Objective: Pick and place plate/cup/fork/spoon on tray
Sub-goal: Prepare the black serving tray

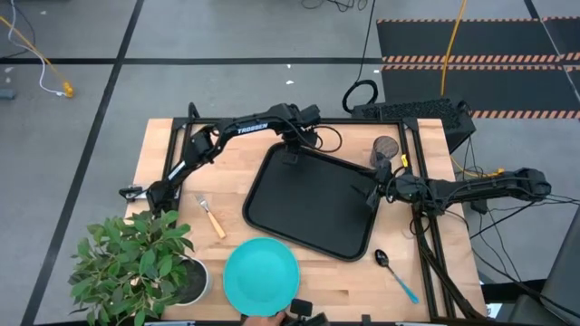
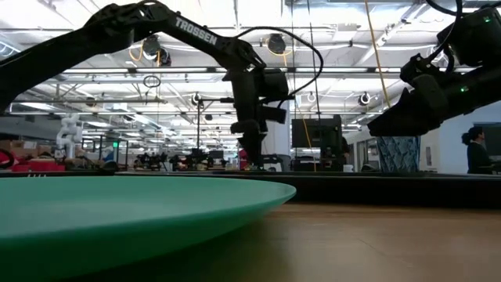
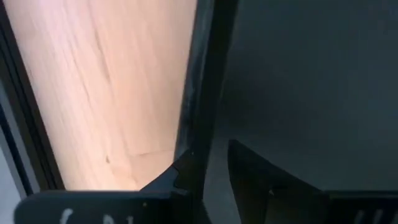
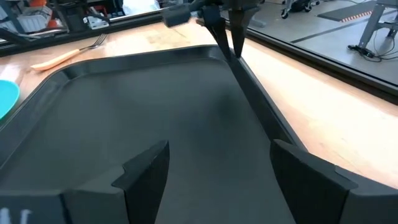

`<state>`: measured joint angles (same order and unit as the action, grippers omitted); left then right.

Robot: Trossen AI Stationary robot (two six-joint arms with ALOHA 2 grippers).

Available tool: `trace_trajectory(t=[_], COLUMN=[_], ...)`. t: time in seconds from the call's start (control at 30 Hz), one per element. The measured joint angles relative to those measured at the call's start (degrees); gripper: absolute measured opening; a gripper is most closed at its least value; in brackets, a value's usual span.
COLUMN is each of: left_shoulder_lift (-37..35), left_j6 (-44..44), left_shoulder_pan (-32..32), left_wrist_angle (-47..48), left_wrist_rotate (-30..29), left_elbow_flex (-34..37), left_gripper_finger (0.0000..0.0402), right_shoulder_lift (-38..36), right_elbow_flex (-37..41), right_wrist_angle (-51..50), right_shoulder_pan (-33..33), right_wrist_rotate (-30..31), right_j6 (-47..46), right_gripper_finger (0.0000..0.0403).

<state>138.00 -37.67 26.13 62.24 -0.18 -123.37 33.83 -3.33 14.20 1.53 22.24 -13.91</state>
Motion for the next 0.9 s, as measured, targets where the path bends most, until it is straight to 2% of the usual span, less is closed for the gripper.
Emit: trace_trajectory(t=[0.2, 0.33, 0.43, 0.6, 0.9], left_shoulder_lift=[0.6, 1.2, 1.8, 2.1, 2.1], left_j6=[2.0, 2.0, 2.0, 2.4, 4.3], left_shoulder_pan=[0.0, 0.0, 0.0, 0.0, 1.4], left_wrist_angle=[-2.1, -2.5, -1.7, -2.0, 4.4], left_wrist_rotate=[-3.3, -3.4, -2.3, -2.3, -6.3], left_elbow_flex=[0.0, 0.0, 0.0, 0.0, 0.0], left_gripper_finger=[0.0134, 0.0176, 0.0189, 0.0176, 0.0098], right_shoulder_lift=[0.0, 0.0, 0.0, 0.0, 0.0], right_elbow_flex=[0.0, 0.0, 0.0, 0.0, 0.0], right_wrist_angle=[-0.4, -0.8, -1.2, -1.2, -1.5], right_shoulder_pan=[-0.1, -0.1, -0.1, -0.1, -0.1], right_wrist_rotate=[0.0, 0.0, 0.0, 0.0, 0.0], right_j6=[0.0, 0.0, -0.4, -0.4, -0.8], right_gripper_finger=[0.0271, 0.0271, 0.0271, 0.0271, 0.0271])
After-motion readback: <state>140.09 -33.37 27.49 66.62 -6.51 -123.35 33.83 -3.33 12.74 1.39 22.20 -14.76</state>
